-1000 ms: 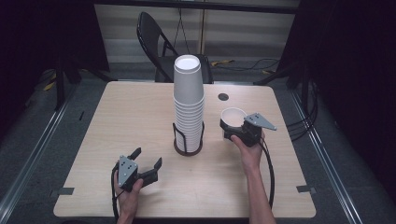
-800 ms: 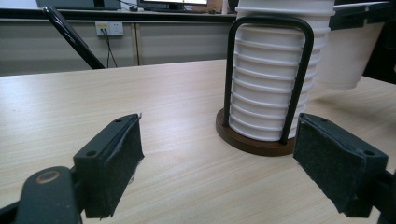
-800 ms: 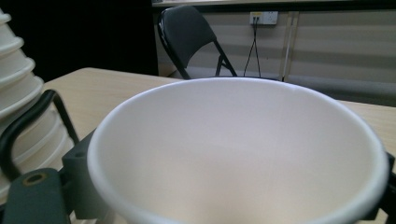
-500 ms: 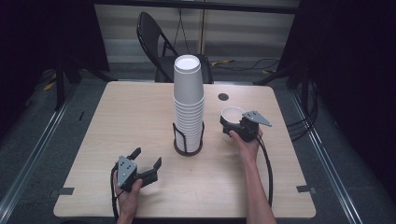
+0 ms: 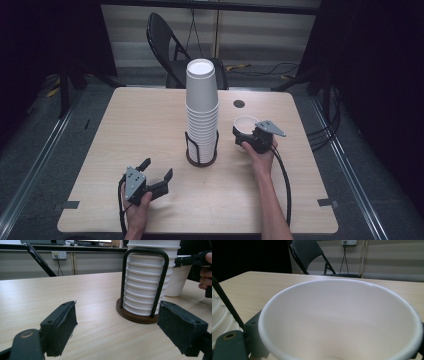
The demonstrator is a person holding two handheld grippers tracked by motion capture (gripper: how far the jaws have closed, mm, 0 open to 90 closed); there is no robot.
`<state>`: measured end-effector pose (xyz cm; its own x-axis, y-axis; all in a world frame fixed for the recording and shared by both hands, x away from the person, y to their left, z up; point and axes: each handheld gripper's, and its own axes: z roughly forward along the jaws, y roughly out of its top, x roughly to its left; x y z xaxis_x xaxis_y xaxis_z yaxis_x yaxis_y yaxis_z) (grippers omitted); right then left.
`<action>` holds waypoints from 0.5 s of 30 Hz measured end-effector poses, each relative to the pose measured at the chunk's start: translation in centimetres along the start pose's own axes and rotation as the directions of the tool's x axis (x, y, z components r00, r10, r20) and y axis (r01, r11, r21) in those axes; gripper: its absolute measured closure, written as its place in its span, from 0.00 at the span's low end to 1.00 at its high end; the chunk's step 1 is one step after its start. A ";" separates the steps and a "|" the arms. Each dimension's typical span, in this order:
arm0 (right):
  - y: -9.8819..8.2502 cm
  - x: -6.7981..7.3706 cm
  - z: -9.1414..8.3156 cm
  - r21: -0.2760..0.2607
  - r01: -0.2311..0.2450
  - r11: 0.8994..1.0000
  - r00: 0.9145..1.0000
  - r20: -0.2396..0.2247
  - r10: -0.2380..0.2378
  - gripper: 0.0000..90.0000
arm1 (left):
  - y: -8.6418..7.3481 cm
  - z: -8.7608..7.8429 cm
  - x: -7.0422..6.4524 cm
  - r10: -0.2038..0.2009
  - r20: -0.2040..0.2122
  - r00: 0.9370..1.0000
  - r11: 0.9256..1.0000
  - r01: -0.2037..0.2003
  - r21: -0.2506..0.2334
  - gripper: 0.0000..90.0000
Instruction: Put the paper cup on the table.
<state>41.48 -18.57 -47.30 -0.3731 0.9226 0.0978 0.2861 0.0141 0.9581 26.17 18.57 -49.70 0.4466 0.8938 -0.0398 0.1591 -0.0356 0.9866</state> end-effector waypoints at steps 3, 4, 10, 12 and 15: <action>-0.1 0.2 -0.1 0.011 -0.005 1.000 1.000 -0.007 0.005 0.11 | 0.0 0.0 -0.1 0.015 0.003 1.000 1.000 -0.015 0.000 0.18; -0.2 0.3 -0.1 0.013 -0.004 1.000 1.000 -0.009 0.004 0.11 | 0.0 0.0 -0.2 0.019 0.000 1.000 1.000 -0.019 -0.001 0.18; -0.5 0.9 0.0 0.032 0.029 0.999 1.000 -0.005 -0.029 0.12 | 0.0 0.0 -0.1 0.010 0.004 1.000 1.000 -0.010 -0.001 0.18; -0.6 0.8 -0.1 0.056 0.006 0.998 1.000 -0.016 -0.005 0.11 | 0.0 0.0 -0.1 0.010 0.003 1.000 1.000 -0.010 -0.002 0.18; -0.7 0.7 0.0 0.079 -0.017 0.997 1.000 -0.021 0.018 0.11 | 0.0 0.0 -0.2 0.022 0.007 1.000 1.000 -0.022 -0.002 0.18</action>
<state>41.00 -17.93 -47.89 -0.3862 0.9144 0.1210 0.3615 0.0294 0.9319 26.05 18.38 -49.71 0.4563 0.8896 -0.0195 0.1478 -0.0541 0.9875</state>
